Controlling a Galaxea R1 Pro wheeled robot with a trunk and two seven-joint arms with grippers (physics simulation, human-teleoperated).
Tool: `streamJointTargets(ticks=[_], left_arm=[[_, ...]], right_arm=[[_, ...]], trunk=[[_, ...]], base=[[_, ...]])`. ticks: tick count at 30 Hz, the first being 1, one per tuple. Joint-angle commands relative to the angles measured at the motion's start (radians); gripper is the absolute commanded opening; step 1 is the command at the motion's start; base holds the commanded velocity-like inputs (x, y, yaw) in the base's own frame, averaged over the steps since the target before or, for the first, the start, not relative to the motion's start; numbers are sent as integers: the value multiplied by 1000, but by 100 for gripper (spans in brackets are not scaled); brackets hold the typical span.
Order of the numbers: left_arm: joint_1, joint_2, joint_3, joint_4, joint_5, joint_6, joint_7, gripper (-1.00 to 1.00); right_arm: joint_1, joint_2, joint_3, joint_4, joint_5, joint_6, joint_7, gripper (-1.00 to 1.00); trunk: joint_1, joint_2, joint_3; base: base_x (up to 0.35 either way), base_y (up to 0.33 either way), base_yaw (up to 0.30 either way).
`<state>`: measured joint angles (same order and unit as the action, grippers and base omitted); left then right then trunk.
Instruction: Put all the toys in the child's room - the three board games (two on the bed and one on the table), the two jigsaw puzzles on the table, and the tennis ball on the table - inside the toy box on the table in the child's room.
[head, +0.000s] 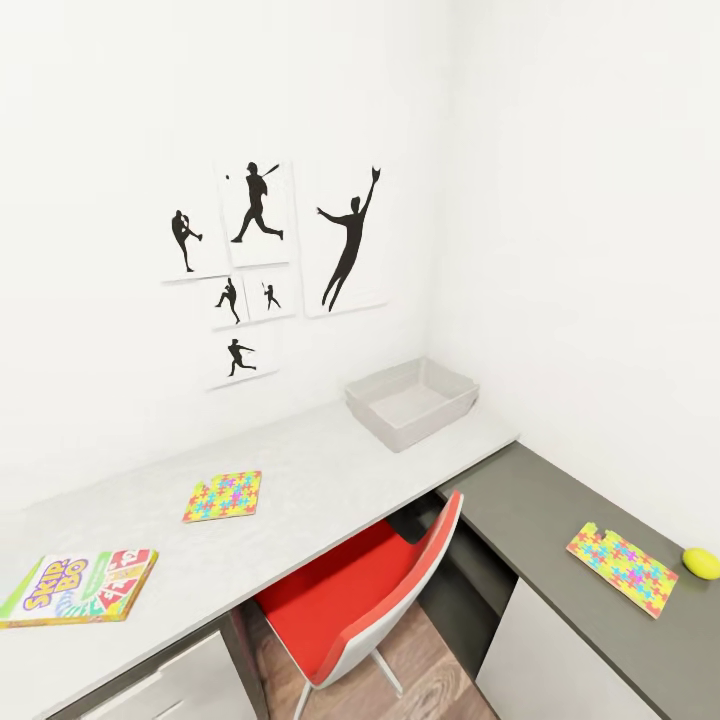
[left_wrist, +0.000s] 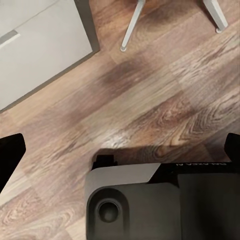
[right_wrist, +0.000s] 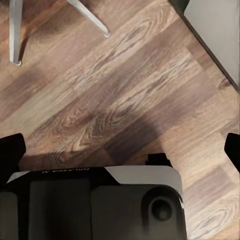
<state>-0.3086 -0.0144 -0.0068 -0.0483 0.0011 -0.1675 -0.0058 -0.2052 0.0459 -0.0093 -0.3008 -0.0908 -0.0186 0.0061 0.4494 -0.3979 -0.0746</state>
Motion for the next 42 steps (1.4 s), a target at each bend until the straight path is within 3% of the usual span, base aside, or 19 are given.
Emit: streamJointTargets(ticks=[1,5,7,9,10,12,24,28,30,35,42], left_arm=[[-1,1,-1,0,0,-4,-3,100],[0,5,-1,-2,0,-5,-33,100],[1,7,-1,-2,0,-5,-78,100],[1,8,-1,-2,-2,-3,-139,100],[2,15,1,-2,-4,0,-255,100],[2,27,2,-2,-3,1,-301,100],[2,65,4,-2,-2,2,-525,100],[2,88,4,-2,-2,2,-649,100],[2,104,4,-2,-2,2,-752,100],[2,134,5,-2,-2,2,-924,100],[2,175,7,-2,3,2,-1049,100]], right_arm=[[3,0,0,-33,-8,-4,1,100],[45,-1,1,-141,-8,-2,1,100],[87,-1,1,-223,-7,8,1,100],[135,-1,2,-315,-8,29,2,100],[202,-1,1,-439,-7,78,2,100],[215,-1,1,-463,-7,89,2,100],[229,1,1,-487,-6,100,2,100],[230,1,1,-487,-8,99,2,100],[230,1,1,-488,-9,97,2,100],[230,-1,1,-493,-9,93,2,100],[231,-3,1,-498,-9,91,13,100]], trunk=[[1,-2,-2],[1,-2,-2],[1,-2,-2],[1,-2,-2],[1,-2,-2],[1,-2,-2],[1,-2,-2],[1,-2,-2],[1,-2,-2],[1,-2,-2],[1,-2,-2]], base=[[0,0,0],[0,0,0],[0,0,0],[0,0,0],[0,0,0],[0,0,0],[0,0,0],[0,0,0],[0,0,0],[0,0,0],[0,0,0]])
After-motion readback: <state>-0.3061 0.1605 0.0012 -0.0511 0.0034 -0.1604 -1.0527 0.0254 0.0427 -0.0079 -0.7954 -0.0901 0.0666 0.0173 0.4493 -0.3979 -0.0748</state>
